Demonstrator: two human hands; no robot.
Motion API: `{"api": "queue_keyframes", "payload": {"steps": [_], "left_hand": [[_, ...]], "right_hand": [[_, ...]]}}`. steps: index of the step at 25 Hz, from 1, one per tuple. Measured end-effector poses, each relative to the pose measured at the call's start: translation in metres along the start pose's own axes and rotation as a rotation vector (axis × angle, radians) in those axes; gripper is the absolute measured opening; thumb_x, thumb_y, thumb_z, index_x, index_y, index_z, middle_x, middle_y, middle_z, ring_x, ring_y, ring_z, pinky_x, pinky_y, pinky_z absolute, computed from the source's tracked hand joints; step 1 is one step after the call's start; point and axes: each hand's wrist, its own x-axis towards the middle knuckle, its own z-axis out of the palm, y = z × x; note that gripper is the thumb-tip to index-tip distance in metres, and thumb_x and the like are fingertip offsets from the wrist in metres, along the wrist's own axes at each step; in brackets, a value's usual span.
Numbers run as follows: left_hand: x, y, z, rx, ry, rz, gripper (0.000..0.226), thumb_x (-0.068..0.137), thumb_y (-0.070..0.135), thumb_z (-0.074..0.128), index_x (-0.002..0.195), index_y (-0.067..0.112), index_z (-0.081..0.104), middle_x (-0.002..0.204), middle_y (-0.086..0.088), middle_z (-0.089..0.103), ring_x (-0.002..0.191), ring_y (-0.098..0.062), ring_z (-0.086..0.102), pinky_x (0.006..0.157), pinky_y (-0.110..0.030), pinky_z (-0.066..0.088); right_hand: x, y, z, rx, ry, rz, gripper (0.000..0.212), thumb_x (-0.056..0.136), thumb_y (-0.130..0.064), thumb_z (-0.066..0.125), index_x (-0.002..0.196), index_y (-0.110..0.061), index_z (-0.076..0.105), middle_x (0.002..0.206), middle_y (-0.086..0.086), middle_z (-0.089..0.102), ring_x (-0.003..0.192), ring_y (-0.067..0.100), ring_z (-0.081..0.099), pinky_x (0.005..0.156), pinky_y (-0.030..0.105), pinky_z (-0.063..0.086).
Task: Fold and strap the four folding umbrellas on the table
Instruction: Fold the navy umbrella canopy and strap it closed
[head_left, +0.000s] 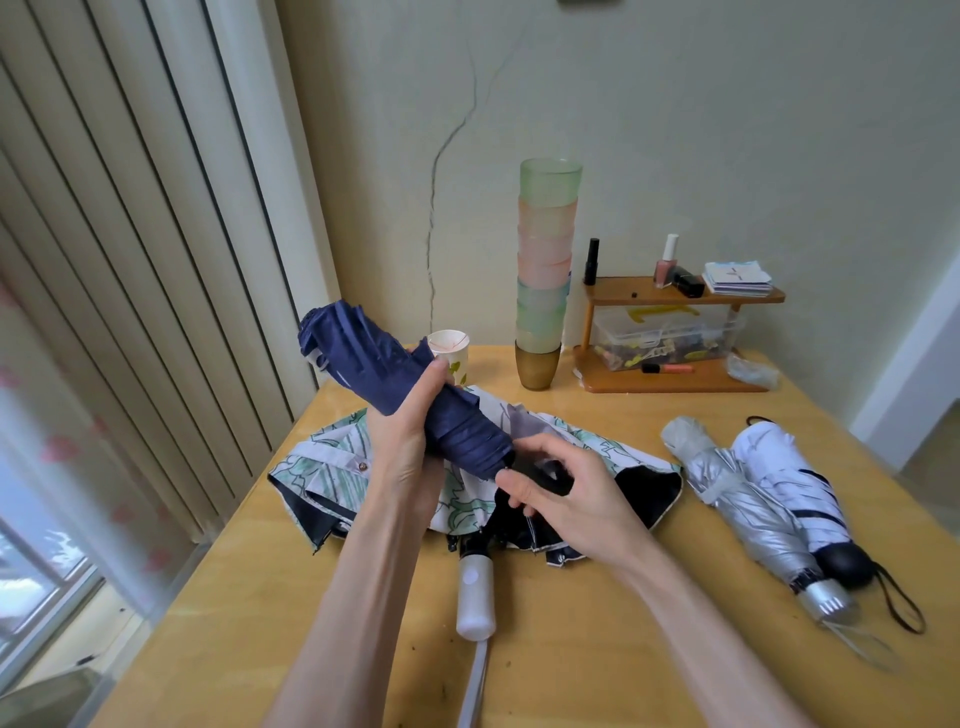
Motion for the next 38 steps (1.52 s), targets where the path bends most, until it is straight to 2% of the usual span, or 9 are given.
{"api": "queue_keyframes", "payload": {"steps": [4,9,13,17,20,24,30,34,38], "left_hand": [[-0.001,0.006,0.003,0.101,-0.049,0.033,0.04,0.081,0.024,0.087,0.109,0.005,0.065,0.089,-0.016,0.062,0.064,-0.026,0.066,0.064,-0.035,0.057],[-0.006,-0.003,0.012,0.342,-0.228,0.027,0.035,0.064,0.034,0.097,0.094,0.024,0.083,0.09,0.001,0.078,0.076,-0.016,0.072,0.075,-0.045,0.064],[-0.01,-0.008,0.015,0.42,-0.374,0.073,0.079,0.042,0.061,0.1,0.104,0.018,0.076,0.095,0.002,0.08,0.089,-0.011,0.075,0.076,-0.024,0.059],[-0.011,-0.004,0.014,0.458,-0.458,0.089,0.043,0.059,0.025,0.094,0.099,0.029,0.079,0.097,0.005,0.079,0.092,-0.01,0.073,0.08,-0.024,0.058],[-0.017,-0.008,0.017,0.471,-0.474,0.051,0.038,0.072,0.007,0.087,0.103,0.025,0.077,0.1,0.0,0.079,0.092,-0.014,0.074,0.081,-0.027,0.058],[-0.02,-0.017,0.014,0.454,-0.376,0.042,0.029,0.078,0.011,0.08,0.094,0.036,0.08,0.09,0.003,0.078,0.081,-0.013,0.072,0.076,-0.029,0.059],[-0.018,-0.029,0.01,0.354,-0.171,-0.042,0.024,0.08,0.009,0.086,0.097,0.014,0.07,0.08,0.001,0.075,0.073,-0.014,0.07,0.065,-0.024,0.056],[-0.017,-0.027,0.009,0.397,-0.212,-0.01,0.028,0.083,0.018,0.083,0.108,0.018,0.072,0.099,-0.003,0.079,0.09,-0.016,0.074,0.077,-0.028,0.06],[-0.021,-0.023,0.009,0.415,-0.262,-0.009,0.028,0.089,0.013,0.082,0.114,0.019,0.07,0.104,-0.002,0.08,0.097,-0.018,0.076,0.083,-0.031,0.062]], "right_hand": [[0.002,-0.014,-0.012,-0.089,-0.083,0.026,0.024,0.096,-0.034,0.076,0.118,-0.024,0.076,0.112,-0.009,0.078,0.107,0.011,0.072,0.098,0.033,0.056],[0.005,-0.045,-0.012,0.004,0.212,-0.178,0.018,0.1,-0.034,0.072,0.116,-0.027,0.075,0.107,-0.012,0.078,0.106,0.005,0.071,0.087,0.021,0.054],[0.01,-0.047,-0.01,-0.002,0.297,-0.213,0.008,0.098,-0.024,0.076,0.103,-0.03,0.078,0.097,-0.011,0.079,0.096,0.008,0.073,0.081,0.023,0.056],[0.012,-0.038,-0.015,-0.084,0.317,-0.211,0.006,0.1,-0.02,0.074,0.099,-0.02,0.079,0.092,-0.007,0.078,0.09,0.015,0.073,0.078,0.029,0.057],[0.012,-0.039,-0.015,-0.068,0.365,-0.22,0.009,0.101,-0.018,0.072,0.094,-0.019,0.079,0.086,-0.007,0.077,0.084,0.013,0.074,0.073,0.026,0.057],[0.011,-0.039,-0.013,-0.151,0.459,-0.234,0.018,0.102,-0.022,0.071,0.084,-0.021,0.075,0.077,-0.006,0.075,0.078,0.018,0.073,0.068,0.031,0.058],[0.01,-0.033,-0.023,-0.113,0.568,-0.158,0.02,0.101,-0.023,0.073,0.081,-0.026,0.075,0.073,-0.005,0.075,0.076,0.018,0.074,0.072,0.035,0.06],[0.005,-0.046,-0.01,-0.242,0.438,-0.353,0.016,0.1,-0.017,0.073,0.085,-0.014,0.076,0.08,-0.006,0.07,0.077,0.015,0.067,0.072,0.026,0.054],[0.005,-0.055,0.002,-0.331,0.474,-0.429,0.011,0.094,-0.016,0.079,0.084,-0.014,0.077,0.079,-0.008,0.07,0.075,0.013,0.069,0.071,0.027,0.056]]}}
